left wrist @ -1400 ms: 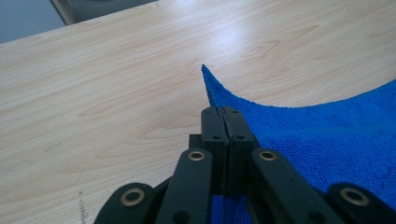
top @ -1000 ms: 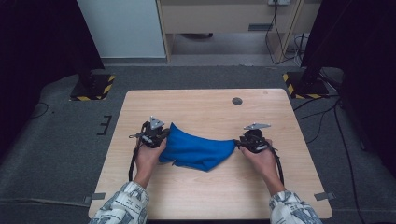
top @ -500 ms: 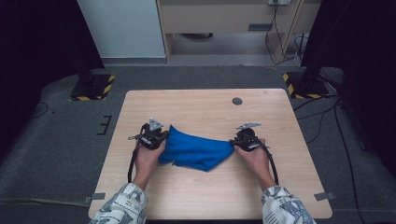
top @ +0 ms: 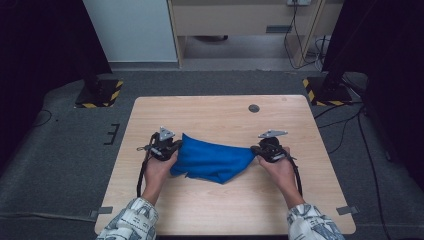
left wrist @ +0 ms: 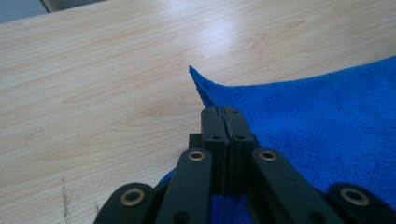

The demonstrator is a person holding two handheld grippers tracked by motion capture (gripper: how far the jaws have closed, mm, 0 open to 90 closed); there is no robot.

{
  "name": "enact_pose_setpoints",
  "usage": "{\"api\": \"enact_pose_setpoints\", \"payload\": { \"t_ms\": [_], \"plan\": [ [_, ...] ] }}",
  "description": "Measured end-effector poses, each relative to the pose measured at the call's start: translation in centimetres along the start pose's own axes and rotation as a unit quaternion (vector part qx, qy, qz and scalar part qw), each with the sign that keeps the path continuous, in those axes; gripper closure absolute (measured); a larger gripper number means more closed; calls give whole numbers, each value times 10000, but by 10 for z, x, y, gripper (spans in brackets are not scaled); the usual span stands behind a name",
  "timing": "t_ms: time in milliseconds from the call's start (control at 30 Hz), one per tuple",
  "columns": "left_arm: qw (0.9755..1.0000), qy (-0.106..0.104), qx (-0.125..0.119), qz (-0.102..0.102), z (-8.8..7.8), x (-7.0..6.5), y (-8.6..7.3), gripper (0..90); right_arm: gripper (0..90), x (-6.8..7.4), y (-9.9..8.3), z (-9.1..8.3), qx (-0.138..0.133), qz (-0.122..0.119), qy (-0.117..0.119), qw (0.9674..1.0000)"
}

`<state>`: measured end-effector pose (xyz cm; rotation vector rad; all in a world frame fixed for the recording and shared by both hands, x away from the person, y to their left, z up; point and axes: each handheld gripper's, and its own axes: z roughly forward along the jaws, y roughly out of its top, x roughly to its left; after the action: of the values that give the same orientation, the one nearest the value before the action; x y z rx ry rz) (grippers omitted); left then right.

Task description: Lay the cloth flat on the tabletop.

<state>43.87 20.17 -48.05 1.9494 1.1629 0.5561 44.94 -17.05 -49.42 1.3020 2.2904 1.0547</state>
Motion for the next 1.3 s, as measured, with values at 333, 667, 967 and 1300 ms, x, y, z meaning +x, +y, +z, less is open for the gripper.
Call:
{"api": "enact_pose_setpoints", "payload": {
  "t_ms": [333,667,967,1300],
  "plan": [
    [9993,-219,-249,181,-12,-18,17,886,889,-5,12,-51,-583,-39,36,9983],
    [9980,-359,-402,318,-19,-33,33,885,888,-15,17,-78,-804,-13,-41,9968],
    [9973,-415,-483,363,-29,-41,42,886,889,-12,22,-91,-962,-48,-8,9954],
    [9958,-464,-698,369,-47,-42,48,886,889,-7,25,-109,-1105,-194,30,9937]
  ]
}}
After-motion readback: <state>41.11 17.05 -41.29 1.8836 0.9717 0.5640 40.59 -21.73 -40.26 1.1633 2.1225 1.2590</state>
